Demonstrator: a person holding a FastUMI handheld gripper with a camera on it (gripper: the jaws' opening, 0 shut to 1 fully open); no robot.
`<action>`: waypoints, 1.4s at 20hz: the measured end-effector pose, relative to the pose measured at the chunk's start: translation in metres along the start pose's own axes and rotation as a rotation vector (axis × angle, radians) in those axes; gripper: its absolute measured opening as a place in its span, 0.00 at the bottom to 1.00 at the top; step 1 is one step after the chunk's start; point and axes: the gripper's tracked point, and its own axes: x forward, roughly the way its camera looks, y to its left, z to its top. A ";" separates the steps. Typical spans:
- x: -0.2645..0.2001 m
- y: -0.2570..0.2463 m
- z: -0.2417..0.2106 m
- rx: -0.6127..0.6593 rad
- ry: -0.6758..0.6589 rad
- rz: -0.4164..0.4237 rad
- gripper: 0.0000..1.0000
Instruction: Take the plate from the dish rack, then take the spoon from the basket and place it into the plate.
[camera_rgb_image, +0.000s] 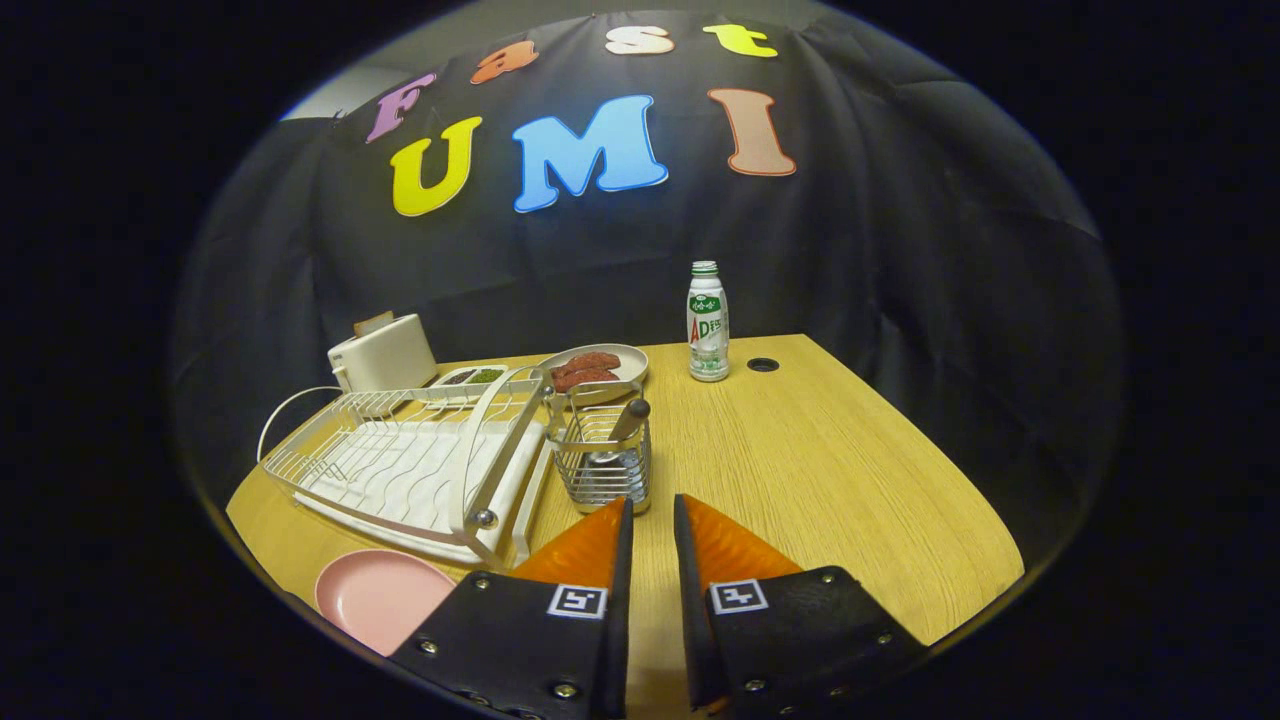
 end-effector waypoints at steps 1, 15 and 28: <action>0.006 0.001 0.005 0.000 -0.018 0.000 0.23; 0.069 0.017 0.053 -0.007 -0.115 0.070 0.23; 0.088 0.027 0.077 -0.006 -0.075 0.066 0.08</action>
